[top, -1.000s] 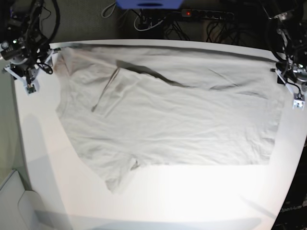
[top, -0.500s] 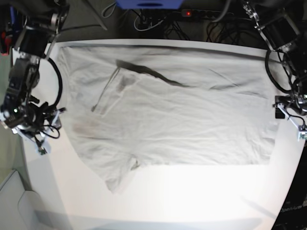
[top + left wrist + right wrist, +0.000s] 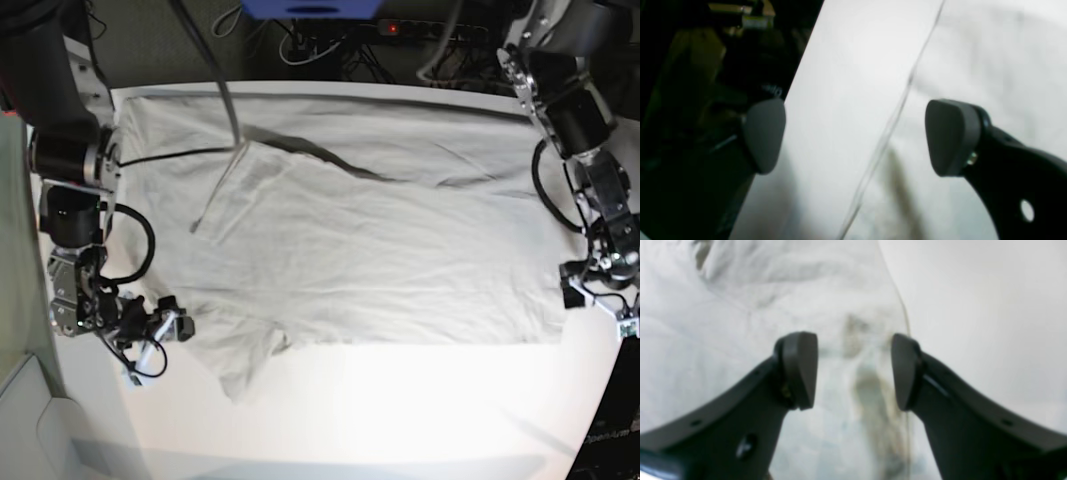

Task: Layout the t-shirt on the table in an organized manner, then fold the t-shirt properly
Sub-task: 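Release the edge and lower both grippers onto the shirt sides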

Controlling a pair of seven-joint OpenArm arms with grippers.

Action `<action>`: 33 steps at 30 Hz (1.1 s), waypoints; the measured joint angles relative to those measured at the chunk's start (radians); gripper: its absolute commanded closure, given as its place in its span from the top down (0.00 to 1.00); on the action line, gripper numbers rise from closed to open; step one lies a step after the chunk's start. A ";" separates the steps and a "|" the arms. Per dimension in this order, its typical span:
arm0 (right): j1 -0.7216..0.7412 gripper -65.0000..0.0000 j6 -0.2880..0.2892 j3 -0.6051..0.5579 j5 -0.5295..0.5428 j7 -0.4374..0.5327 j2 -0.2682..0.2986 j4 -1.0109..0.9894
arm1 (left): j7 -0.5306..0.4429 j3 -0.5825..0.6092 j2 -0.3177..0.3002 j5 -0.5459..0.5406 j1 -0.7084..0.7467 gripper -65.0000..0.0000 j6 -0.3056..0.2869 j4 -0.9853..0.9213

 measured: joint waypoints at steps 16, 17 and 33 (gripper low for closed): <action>-0.061 0.55 0.000 -0.003 0.002 0.210 0.043 -0.023 | -0.092 0.002 0.000 0.003 -0.069 1.00 0.000 -0.171; -0.076 0.55 0.000 -0.003 0.001 0.220 0.046 -0.023 | -0.100 0.002 0.000 0.004 -0.064 1.00 0.000 -0.184; -0.144 0.15 -0.002 -0.148 0.025 0.284 0.050 -0.014 | -0.261 0.000 -0.005 0.004 -0.060 1.00 0.000 -0.383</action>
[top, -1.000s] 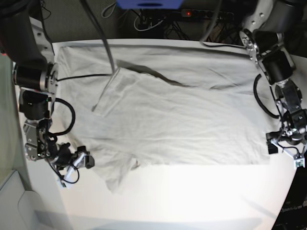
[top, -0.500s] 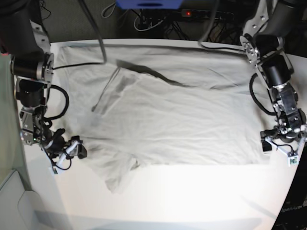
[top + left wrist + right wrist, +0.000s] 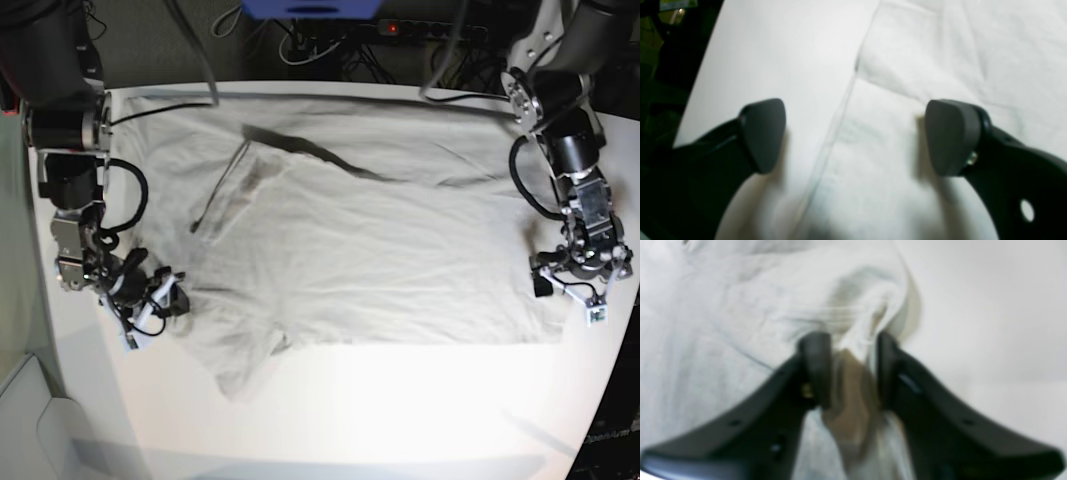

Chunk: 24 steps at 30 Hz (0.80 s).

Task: Layout the t-shirt on the table in an organized manner, then fold the t-shirt properly
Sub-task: 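Release the edge and lower both grippers onto the shirt sides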

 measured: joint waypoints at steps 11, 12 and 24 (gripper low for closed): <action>-0.008 0.00 0.000 -0.004 0.006 0.003 0.001 0.003 | -0.031 0.000 -0.016 0.002 -0.090 1.00 0.000 -0.131; -0.008 0.00 0.000 -0.004 0.006 0.002 0.001 0.003 | -0.032 0.000 -0.018 0.003 -0.104 1.00 0.000 -0.131; -0.010 0.00 0.000 -0.006 0.007 0.000 0.002 0.007 | -0.251 0.000 -0.085 -0.005 -0.202 1.00 0.003 -0.464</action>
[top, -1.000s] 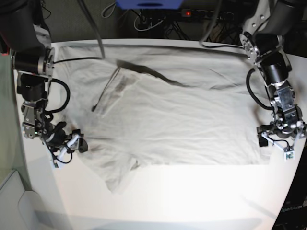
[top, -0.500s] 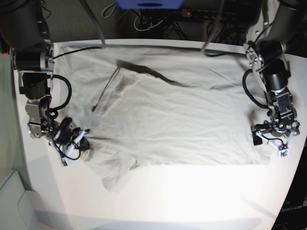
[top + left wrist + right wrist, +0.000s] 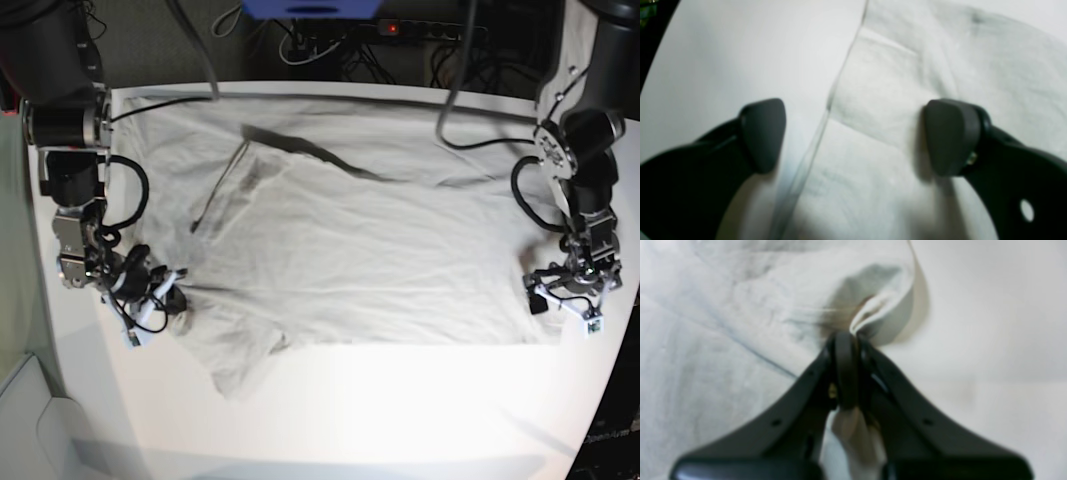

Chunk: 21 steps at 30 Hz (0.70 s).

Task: Layout the t-shirt on the table in an organized manner, then fold the t-shirt properly
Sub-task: 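Release the edge and lower both grippers onto the shirt sides, then grasp the shirt side edges with both grippers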

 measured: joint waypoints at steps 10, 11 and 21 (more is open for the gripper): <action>0.001 0.00 0.000 0.000 0.003 -0.001 0.000 0.000 | -0.029 0.000 0.000 -0.003 -0.005 1.00 0.000 -0.026; 0.001 0.00 0.001 0.000 0.003 -0.001 0.000 0.000 | -0.029 0.000 0.000 -0.003 -0.005 1.00 0.000 -0.026; 0.003 0.00 0.001 0.000 0.003 -0.003 0.000 0.000 | -0.067 0.004 0.010 -0.026 0.034 0.06 -0.013 -0.012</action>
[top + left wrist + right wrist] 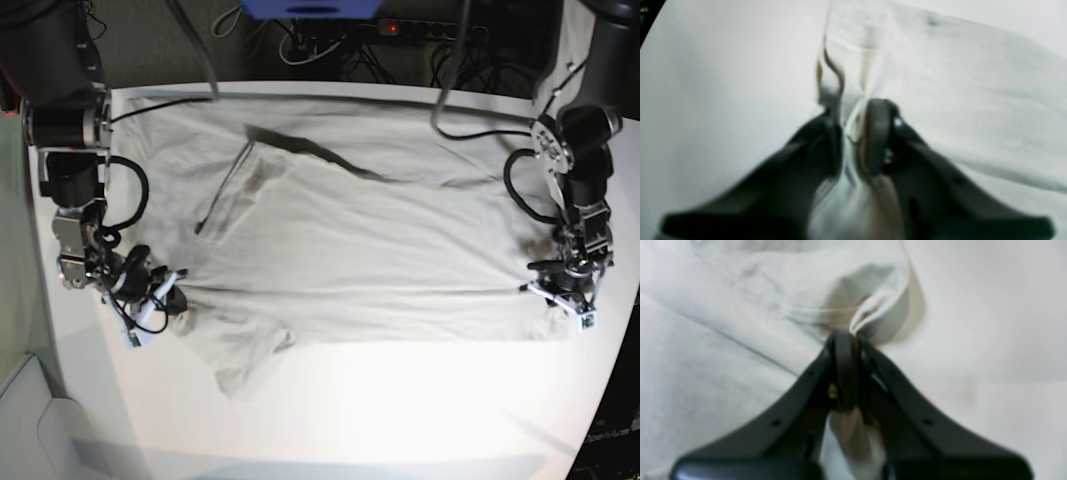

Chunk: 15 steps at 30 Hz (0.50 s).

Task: Layout the t-shirt on the table in an organized manner, then fold the t-shirt properly
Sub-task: 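Grasp the shirt side edges with both grippers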

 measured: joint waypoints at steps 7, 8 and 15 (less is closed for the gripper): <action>0.000 0.00 0.000 0.000 0.000 0.000 -0.001 0.000 | 0.002 0.000 -0.003 0.004 0.000 0.00 -0.002 0.000; 0.000 0.00 0.000 0.000 0.000 0.000 -0.001 0.000 | 0.001 0.000 -0.003 0.004 -0.001 0.00 -0.002 0.000; -0.011 0.00 0.001 0.001 -0.015 -0.043 -0.003 0.055 | 0.213 -0.006 0.027 0.019 0.063 0.00 -0.006 0.233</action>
